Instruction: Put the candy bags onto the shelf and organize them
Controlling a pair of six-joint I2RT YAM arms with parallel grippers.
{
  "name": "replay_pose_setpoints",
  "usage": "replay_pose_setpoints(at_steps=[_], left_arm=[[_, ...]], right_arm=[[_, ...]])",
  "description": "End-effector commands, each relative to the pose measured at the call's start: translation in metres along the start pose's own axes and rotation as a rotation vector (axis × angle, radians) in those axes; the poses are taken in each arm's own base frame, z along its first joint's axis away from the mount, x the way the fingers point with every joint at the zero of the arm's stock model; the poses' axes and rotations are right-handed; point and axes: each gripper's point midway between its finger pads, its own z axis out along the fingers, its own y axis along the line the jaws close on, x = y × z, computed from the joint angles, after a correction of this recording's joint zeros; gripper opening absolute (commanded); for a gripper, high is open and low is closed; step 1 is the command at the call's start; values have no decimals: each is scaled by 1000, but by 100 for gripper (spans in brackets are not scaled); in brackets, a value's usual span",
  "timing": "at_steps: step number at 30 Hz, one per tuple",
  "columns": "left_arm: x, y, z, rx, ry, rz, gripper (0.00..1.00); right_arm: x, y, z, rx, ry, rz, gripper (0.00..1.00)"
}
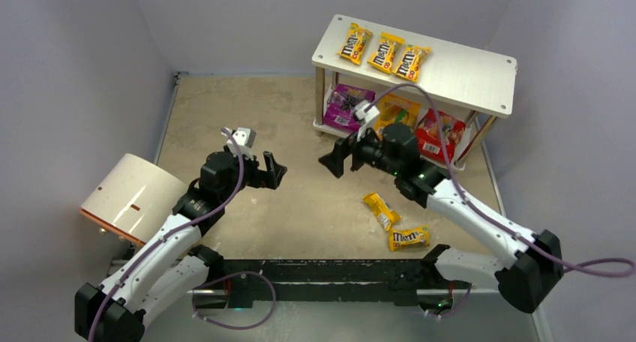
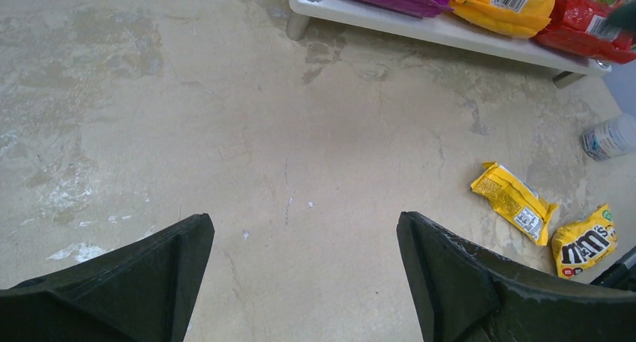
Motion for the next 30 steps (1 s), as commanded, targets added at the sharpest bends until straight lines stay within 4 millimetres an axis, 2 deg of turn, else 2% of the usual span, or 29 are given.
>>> replay_pose_setpoints(at_steps=[1,3,5,7,9,12,16,20,24,27,30], left_arm=[[-23,-11,-2,39,-69,-3,100],[-22,-10,-2,32,-65,-3,100],[-21,-9,0,29,-64,-5,100],[-20,-10,2,35,-58,-4,100],[-18,-11,5,44,-50,-2,100],[-15,-13,8,54,-35,0,100],[-13,-12,10,49,-24,4,100],[-11,-12,11,52,-20,3,100],[-13,-12,10,53,-21,5,100],[-12,-12,11,53,-19,5,100],[-11,-12,12,53,-15,1,100]], right_arm=[[92,-26,-3,194,210,263,99],[136,-40,-22,300,345,284,99],[171,-59,-43,447,452,314,98],[199,-81,-65,629,531,334,97],[217,-90,-77,703,594,323,96],[248,-79,-85,678,724,374,91],[283,-78,-100,716,860,406,85],[301,-85,-105,760,897,397,81],[305,-87,-103,762,905,388,72],[296,-89,-100,755,883,369,70],[269,-87,-91,731,816,358,70]])
